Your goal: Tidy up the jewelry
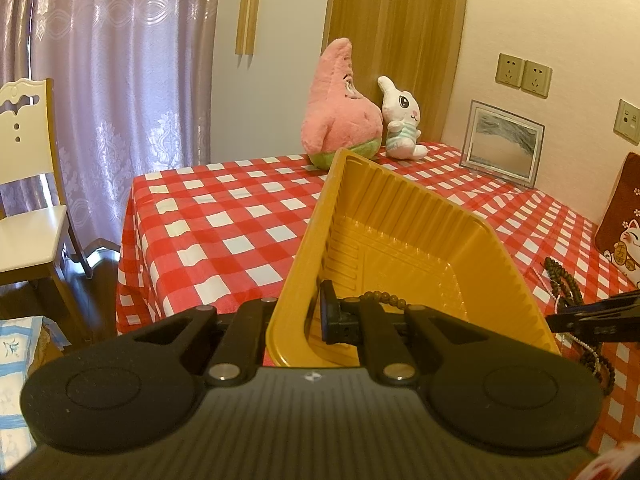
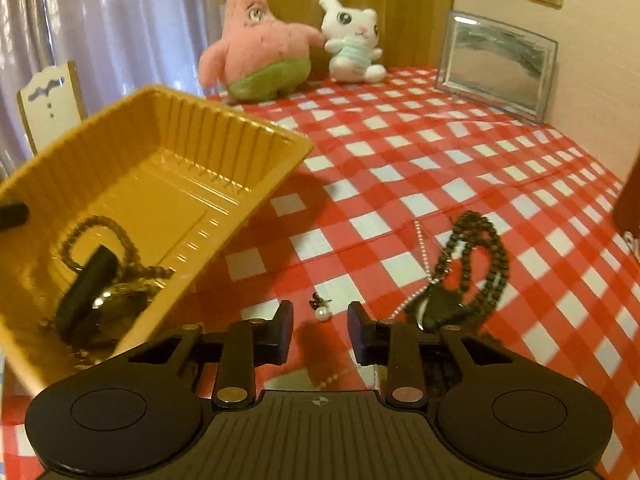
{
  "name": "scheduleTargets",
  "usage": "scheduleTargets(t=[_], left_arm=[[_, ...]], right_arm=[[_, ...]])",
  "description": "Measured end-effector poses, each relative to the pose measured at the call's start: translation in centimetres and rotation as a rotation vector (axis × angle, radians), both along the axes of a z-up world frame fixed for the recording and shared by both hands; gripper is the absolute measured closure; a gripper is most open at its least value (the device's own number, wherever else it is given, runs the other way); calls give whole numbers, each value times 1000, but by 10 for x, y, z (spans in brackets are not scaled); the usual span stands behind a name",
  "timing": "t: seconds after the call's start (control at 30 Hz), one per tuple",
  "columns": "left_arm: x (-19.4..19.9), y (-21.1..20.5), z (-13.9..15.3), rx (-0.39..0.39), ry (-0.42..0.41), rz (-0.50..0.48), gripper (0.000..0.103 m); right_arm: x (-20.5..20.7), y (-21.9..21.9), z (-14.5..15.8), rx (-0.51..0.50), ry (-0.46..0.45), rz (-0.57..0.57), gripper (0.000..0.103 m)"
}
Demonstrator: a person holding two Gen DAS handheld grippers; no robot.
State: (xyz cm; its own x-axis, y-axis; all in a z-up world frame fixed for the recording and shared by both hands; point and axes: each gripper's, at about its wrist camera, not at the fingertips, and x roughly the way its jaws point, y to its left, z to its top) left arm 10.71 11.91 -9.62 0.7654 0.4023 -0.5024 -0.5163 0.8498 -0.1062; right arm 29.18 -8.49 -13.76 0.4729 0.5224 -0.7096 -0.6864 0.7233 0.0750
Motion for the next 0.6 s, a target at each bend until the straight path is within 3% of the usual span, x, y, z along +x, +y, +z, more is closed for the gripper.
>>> scheduleTargets(t=[0.13, 0.3, 0.43, 0.6], left_arm=[[0, 0, 0, 0, 1, 0, 95], [0, 0, 0, 0, 1, 0, 95], [0, 1, 2, 2, 1, -1, 95], [0, 2, 3, 1, 2, 1, 95]], right_arm=[[8, 8, -14, -31, 2, 13, 73], [8, 10, -17, -39, -22, 41, 95], [4, 9, -13, -32, -28, 33, 95], [-6, 3, 17, 70, -58, 27, 95]])
